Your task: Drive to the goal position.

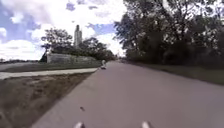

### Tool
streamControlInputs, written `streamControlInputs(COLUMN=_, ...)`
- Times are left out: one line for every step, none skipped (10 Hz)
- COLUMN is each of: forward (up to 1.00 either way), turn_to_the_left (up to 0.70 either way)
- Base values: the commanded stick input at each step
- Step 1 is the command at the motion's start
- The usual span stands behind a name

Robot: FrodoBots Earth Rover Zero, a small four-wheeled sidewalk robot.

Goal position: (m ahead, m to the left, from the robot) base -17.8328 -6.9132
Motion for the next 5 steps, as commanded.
streamControlInputs(forward=0.7, turn_to_the_left=0.0)
streamControlInputs(forward=0.85, turn_to_the_left=0.0)
streamControlInputs(forward=0.85, turn_to_the_left=0.0)
streamControlInputs(forward=0.85, turn_to_the_left=0.0)
streamControlInputs(forward=1.0, turn_to_the_left=0.0)
